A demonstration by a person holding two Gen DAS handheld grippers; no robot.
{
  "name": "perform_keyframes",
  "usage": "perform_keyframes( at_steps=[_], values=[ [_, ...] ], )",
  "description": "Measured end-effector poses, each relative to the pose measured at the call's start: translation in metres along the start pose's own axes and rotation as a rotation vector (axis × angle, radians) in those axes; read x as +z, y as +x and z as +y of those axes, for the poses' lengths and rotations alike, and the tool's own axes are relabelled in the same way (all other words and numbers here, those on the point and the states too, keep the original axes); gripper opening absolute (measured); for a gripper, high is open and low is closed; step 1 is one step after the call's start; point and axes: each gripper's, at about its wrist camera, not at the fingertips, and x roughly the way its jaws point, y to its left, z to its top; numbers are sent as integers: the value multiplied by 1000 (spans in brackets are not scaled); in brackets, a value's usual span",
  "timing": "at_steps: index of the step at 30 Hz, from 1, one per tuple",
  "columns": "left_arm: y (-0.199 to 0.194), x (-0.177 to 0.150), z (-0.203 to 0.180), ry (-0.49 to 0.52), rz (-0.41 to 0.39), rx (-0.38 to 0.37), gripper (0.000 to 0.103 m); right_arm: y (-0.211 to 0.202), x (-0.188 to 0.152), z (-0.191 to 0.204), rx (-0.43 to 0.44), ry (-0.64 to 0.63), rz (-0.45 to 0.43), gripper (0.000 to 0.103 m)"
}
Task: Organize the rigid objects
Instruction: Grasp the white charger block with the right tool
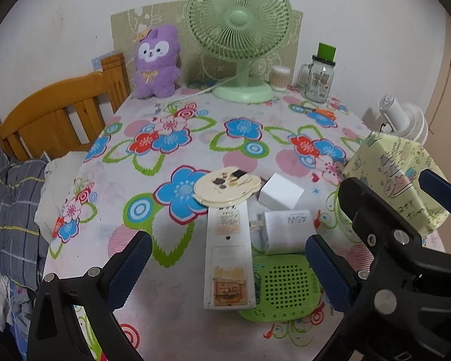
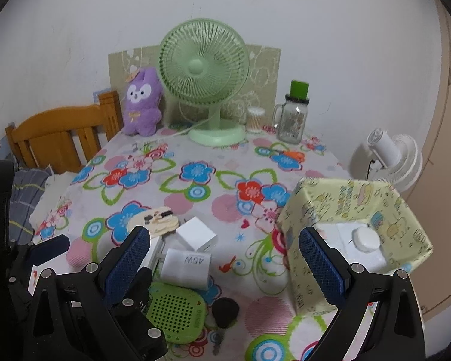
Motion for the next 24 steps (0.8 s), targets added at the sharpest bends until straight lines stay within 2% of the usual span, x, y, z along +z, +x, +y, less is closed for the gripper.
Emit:
perform_keyframes(
  at_steps=[11, 24],
  values=[
    [30, -14, 9, -16, 67, 20, 103, 31, -16, 6, 33, 3, 70, 101],
    [54, -16, 10, -19, 67, 73, 102, 63, -26, 8, 64, 32, 142, 101]
  ],
)
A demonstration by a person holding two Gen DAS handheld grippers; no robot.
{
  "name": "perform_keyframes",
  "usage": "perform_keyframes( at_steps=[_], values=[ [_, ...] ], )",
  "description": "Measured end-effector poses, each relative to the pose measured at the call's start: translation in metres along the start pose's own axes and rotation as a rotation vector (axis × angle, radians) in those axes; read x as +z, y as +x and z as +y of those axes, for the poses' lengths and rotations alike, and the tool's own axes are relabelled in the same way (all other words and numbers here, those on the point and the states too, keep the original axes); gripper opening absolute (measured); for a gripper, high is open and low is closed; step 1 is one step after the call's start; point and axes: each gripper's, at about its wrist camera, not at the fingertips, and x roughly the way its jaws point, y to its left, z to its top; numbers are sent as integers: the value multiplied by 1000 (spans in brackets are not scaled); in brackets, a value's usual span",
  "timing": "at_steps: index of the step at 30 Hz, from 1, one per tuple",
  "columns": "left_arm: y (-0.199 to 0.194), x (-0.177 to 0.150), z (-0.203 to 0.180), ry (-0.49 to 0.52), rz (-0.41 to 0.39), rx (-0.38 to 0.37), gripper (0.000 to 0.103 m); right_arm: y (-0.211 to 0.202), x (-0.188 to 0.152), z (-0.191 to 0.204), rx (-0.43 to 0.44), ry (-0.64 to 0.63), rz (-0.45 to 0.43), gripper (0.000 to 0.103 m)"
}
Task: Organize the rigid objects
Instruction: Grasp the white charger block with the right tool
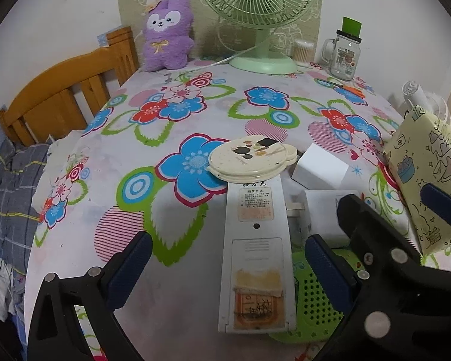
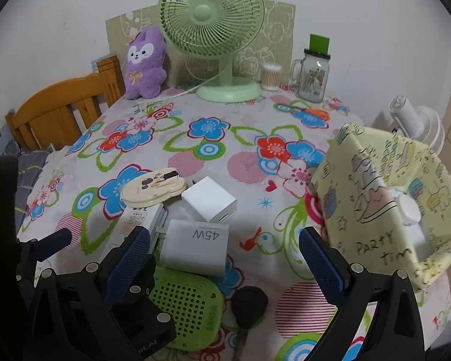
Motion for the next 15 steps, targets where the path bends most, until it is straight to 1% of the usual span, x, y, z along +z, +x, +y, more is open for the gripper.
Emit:
perform_keyframes(
  at_steps=[6, 8, 15],
  values=[
    [11, -3, 4, -6, 20, 17, 100, 18, -2, 5, 23, 4, 47, 101],
    [12, -4, 5, -8, 21, 12, 100, 24, -3, 8, 27, 4, 60, 100],
    [12, -4, -1, 12, 0, 43, 100, 42, -5, 9, 51, 39, 123, 91]
  ],
)
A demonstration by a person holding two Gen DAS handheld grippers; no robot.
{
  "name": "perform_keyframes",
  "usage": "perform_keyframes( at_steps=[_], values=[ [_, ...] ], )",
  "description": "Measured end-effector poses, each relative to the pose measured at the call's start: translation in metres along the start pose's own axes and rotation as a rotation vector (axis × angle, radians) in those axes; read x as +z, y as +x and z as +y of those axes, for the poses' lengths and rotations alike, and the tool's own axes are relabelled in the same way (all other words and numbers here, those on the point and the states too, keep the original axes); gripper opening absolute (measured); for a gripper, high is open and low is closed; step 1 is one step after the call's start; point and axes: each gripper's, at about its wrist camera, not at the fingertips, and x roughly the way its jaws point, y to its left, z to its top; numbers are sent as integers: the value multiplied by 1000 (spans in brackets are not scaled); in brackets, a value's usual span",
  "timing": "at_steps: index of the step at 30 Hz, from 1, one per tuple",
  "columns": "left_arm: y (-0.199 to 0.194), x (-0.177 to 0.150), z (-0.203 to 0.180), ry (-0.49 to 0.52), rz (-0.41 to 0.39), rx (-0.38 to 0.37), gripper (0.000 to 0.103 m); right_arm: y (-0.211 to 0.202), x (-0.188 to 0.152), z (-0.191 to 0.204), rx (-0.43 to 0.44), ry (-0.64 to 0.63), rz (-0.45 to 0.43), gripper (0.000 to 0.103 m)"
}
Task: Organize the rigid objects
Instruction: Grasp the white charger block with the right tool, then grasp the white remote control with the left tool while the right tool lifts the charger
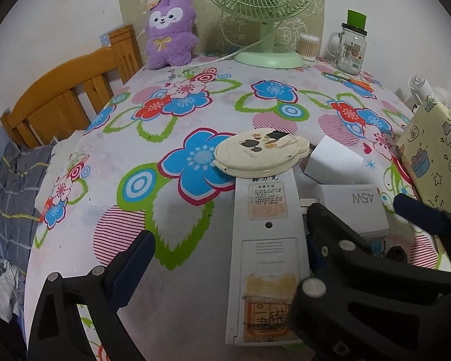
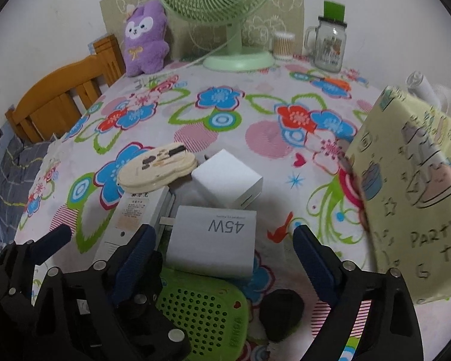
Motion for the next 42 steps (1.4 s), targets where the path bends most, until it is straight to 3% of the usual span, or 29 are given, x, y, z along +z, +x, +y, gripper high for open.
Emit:
perform_keyframes(
  at_steps=[6, 8, 13, 20, 23, 25, 27, 42],
  values=[
    [4, 2, 0, 1, 8, -9, 101, 8, 1, 0, 21, 3, 15, 78],
    [6, 3, 0, -1, 26, -35, 101, 10, 2, 0, 52, 10, 32, 66],
    [10, 5, -4, 9, 39, -40, 101, 9, 2, -4, 46, 27, 31, 66],
    [15, 10, -13, 28, 37, -41, 91, 6, 3, -17, 18, 47, 18, 65],
    [15, 12, -15, 28, 34, -68, 78, 5, 5, -22, 11, 61, 12, 64],
    [13, 13, -17, 37, 27, -101, 58, 4, 5, -25, 8, 67, 11, 63],
    [11, 14, -19, 53, 18, -93, 46, 4, 5, -26, 3, 66, 11, 63],
    [-17, 9, -19, 61, -34, -68, 45, -23, 0, -20, 7, 50, -33, 62]
  ],
)
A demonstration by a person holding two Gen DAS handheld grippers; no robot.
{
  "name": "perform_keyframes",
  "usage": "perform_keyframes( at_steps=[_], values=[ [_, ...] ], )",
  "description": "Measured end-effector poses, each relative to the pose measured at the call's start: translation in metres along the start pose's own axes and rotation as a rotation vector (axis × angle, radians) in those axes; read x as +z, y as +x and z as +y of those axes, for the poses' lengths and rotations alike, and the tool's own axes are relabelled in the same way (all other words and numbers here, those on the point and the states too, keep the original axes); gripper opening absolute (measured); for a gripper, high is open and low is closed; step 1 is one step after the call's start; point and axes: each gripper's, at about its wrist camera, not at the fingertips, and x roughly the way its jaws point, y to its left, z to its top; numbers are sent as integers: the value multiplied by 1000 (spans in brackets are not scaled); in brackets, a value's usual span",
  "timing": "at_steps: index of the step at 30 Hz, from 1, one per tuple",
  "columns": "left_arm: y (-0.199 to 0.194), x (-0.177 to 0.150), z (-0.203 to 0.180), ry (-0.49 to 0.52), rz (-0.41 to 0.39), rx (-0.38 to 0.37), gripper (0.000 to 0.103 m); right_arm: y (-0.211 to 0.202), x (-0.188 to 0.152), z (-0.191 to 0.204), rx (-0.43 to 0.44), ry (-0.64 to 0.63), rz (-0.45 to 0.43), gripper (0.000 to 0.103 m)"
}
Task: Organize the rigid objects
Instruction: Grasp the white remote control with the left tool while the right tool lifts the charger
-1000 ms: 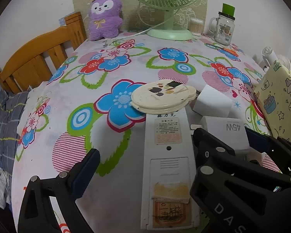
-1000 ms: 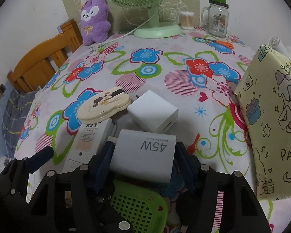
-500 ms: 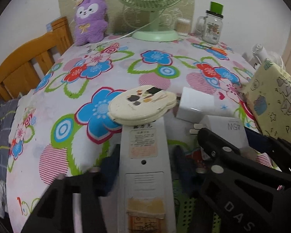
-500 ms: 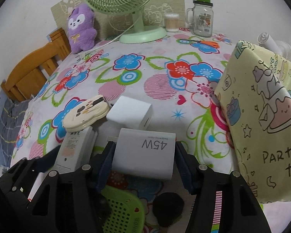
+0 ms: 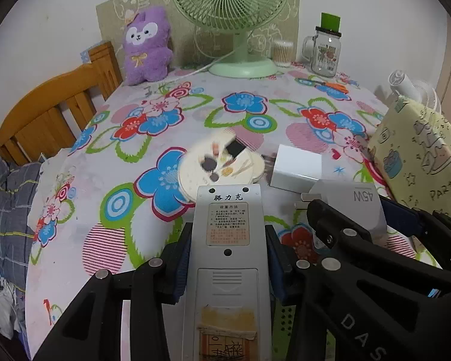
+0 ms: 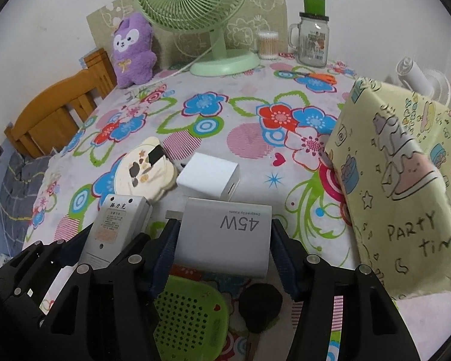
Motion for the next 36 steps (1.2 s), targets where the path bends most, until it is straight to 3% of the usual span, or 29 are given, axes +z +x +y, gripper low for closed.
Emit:
perform_keyframes(
  at_steps=[36],
  values=[
    [-96, -13, -16, -42, -145, 22, 45, -101, -13, -2, 33, -45, -140, 62]
  ],
)
